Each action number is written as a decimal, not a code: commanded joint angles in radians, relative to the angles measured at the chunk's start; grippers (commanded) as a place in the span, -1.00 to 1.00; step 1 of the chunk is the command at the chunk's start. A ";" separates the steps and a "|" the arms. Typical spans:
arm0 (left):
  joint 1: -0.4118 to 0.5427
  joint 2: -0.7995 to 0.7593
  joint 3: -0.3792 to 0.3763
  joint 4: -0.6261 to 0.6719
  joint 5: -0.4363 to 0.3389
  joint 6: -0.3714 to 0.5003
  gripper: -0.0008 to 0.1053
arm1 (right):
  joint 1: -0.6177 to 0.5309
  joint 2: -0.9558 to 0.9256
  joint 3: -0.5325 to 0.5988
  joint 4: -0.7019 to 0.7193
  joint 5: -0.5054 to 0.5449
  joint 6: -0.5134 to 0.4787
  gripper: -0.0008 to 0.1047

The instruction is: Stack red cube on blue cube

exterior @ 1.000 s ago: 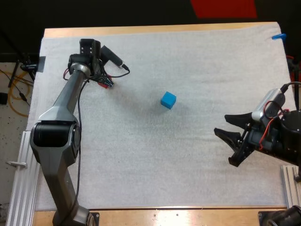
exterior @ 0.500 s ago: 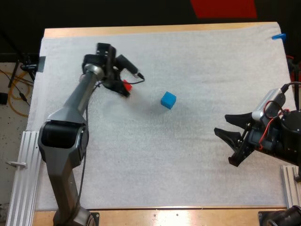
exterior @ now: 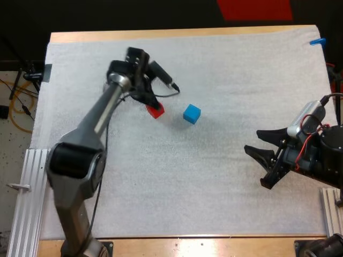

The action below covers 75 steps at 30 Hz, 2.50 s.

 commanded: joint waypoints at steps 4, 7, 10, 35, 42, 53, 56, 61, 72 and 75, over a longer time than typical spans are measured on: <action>0.052 -0.162 -0.004 0.033 -0.016 -0.014 -0.98 | 0.001 0.000 -0.004 -0.012 0.032 -0.002 -0.12; 0.078 -0.257 -0.004 0.069 0.009 -0.014 -0.98 | 0.001 0.000 -0.004 -0.015 0.057 -0.002 -0.06; 0.100 -0.350 0.001 0.092 0.065 -0.014 -0.98 | 0.001 0.008 -0.004 -0.019 0.074 -0.002 0.08; 0.103 -1.209 0.468 0.230 0.184 -0.103 -0.98 | 0.041 0.374 -0.120 -0.173 0.070 -0.085 0.11; 0.103 -1.370 0.560 0.287 0.229 -0.129 -0.98 | 0.150 0.502 -0.133 -0.298 0.103 -0.085 0.11; 0.103 -1.535 0.564 0.323 0.311 -0.195 -0.98 | 0.274 0.814 -0.360 -0.299 0.212 -0.056 0.11; 0.103 -1.544 0.564 0.323 0.319 -0.195 -0.98 | 0.296 0.908 -0.453 -0.283 0.271 -0.056 0.11; 0.103 -1.544 0.564 0.323 0.351 -0.195 -0.98 | 0.304 1.053 -0.593 -0.249 0.288 -0.056 0.22; 0.103 -1.544 0.564 0.323 0.361 -0.195 -0.98 | 0.304 1.289 -0.806 -0.236 0.387 0.022 0.26; 0.103 -1.544 0.564 0.323 0.361 -0.195 -0.98 | 0.304 1.337 -0.834 -0.236 0.409 0.048 0.26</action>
